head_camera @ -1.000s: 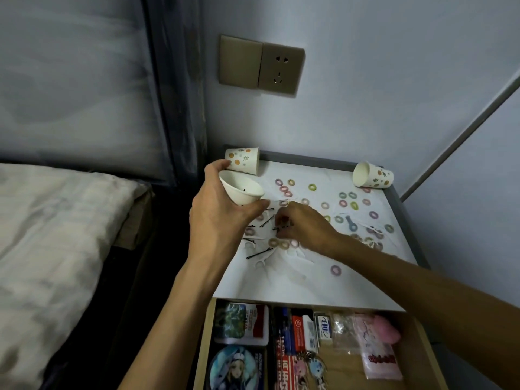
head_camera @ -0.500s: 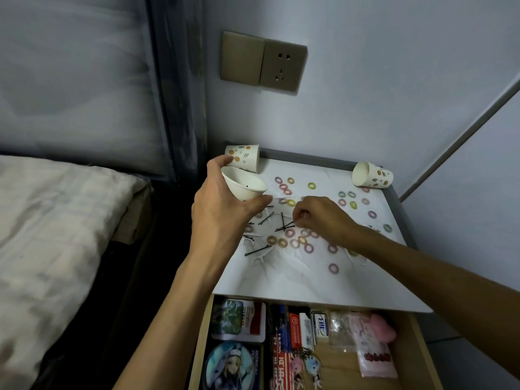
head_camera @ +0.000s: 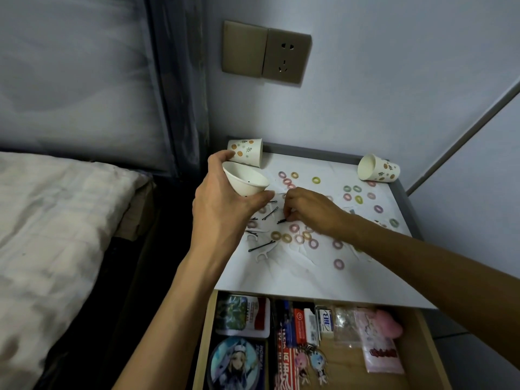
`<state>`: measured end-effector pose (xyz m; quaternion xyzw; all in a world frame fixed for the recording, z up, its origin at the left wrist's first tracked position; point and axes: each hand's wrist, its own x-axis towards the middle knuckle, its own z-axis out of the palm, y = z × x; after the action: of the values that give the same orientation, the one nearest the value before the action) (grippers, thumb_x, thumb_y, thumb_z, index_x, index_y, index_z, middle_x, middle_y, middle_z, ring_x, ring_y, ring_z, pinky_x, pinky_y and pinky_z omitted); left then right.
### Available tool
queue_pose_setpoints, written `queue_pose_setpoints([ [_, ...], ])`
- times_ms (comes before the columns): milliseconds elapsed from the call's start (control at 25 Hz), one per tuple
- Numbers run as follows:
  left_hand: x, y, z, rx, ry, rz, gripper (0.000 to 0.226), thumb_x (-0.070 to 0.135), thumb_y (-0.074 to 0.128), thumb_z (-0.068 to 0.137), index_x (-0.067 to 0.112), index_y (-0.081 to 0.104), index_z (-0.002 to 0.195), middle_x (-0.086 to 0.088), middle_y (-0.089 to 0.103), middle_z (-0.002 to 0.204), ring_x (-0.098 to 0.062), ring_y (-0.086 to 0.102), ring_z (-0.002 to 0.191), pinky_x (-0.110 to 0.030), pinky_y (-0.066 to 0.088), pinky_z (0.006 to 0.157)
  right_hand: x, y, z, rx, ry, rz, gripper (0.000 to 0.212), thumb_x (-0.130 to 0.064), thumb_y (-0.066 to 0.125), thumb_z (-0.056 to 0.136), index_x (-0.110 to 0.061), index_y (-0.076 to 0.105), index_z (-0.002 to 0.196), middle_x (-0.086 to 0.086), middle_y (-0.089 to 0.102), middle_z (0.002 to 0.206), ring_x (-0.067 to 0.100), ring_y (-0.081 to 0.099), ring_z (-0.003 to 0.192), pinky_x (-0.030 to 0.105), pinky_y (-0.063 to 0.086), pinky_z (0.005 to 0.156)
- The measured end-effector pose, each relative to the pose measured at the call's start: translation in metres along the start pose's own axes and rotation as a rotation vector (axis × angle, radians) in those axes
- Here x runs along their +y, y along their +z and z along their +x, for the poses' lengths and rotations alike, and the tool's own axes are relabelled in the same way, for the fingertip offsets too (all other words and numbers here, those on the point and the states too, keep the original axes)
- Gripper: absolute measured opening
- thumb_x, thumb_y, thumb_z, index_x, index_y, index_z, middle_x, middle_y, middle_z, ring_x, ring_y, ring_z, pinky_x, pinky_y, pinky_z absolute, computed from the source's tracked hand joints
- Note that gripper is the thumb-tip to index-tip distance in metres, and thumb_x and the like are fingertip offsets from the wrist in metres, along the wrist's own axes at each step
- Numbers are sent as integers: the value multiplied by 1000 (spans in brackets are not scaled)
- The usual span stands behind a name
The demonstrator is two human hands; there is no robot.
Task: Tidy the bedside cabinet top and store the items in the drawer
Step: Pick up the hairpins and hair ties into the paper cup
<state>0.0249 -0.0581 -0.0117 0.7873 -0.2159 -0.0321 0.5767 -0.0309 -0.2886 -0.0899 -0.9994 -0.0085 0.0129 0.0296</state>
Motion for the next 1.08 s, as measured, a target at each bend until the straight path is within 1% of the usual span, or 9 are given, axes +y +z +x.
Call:
queue_pose_setpoints([
  [160, 1, -2, -1, -2, -4, -6, 81, 35, 89, 63, 29, 44, 132, 9, 59, 110, -14, 60, 101, -36, 55, 84, -1, 9, -3, 30, -11, -91, 12, -10, 60, 92, -10, 66, 102, 8, 62, 104, 22, 58, 92, 31, 50, 78],
  [360, -4, -7, 1, -29, -22, -10, 83, 35, 89, 60, 32, 44, 130, 9, 60, 107, -19, 62, 100, -45, 59, 74, -9, -38, 1, 223, 148, 173, 8, -14, 55, 97, -16, 62, 100, -3, 68, 97, 12, 62, 84, 23, 48, 69],
  [520, -5, -8, 0, -76, 13, 71, 86, 32, 89, 62, 28, 43, 134, 11, 57, 108, -16, 60, 100, -29, 52, 79, -35, -110, 17, 349, -33, 369, 8, -15, 67, 89, -16, 74, 93, -7, 70, 88, 2, 62, 77, 18, 47, 72],
  [600, -4, -7, -1, -99, 13, 73, 87, 32, 88, 62, 29, 42, 136, 13, 58, 106, -11, 60, 95, -19, 47, 70, -60, -127, 23, 262, -124, 434, 9, -14, 71, 85, -14, 76, 93, -6, 72, 87, -1, 63, 76, 10, 44, 72],
  [720, -3, -7, -3, -112, 13, 44, 84, 32, 87, 62, 29, 43, 135, 14, 63, 105, -6, 62, 91, -15, 45, 65, -82, -131, 30, 184, -249, 441, 9, -14, 73, 84, -12, 76, 92, -9, 71, 85, 1, 64, 75, 11, 45, 72],
  [840, -4, -12, -3, -70, 9, 35, 81, 31, 88, 62, 30, 45, 131, 15, 61, 104, -9, 60, 95, -14, 45, 69, -58, -111, 37, 377, -93, 519, 8, -13, 67, 88, -8, 74, 88, -5, 68, 78, 5, 62, 65, 18, 46, 68],
  [920, -5, -16, -1, -40, 13, 36, 81, 31, 89, 61, 29, 46, 130, 18, 58, 99, -8, 58, 95, -14, 44, 71, -36, -80, 34, 260, 44, 434, 8, -15, 67, 89, -12, 74, 89, -3, 69, 81, 3, 60, 65, 25, 50, 70],
  [1000, -5, -20, -1, -19, 20, 36, 84, 31, 89, 61, 27, 45, 133, 15, 57, 102, -8, 57, 96, -16, 44, 73, -22, -43, 27, 31, 68, 288, 8, -18, 69, 87, -17, 74, 94, -4, 69, 90, 4, 60, 78, 32, 52, 79],
  [1080, -6, -23, 0, 5, 24, 31, 85, 30, 90, 62, 26, 45, 135, 13, 57, 106, -8, 55, 96, -14, 43, 72, -19, -16, 20, -60, 96, 245, 13, -19, 71, 85, -20, 73, 98, -3, 67, 98, 10, 60, 90, 32, 50, 83],
])
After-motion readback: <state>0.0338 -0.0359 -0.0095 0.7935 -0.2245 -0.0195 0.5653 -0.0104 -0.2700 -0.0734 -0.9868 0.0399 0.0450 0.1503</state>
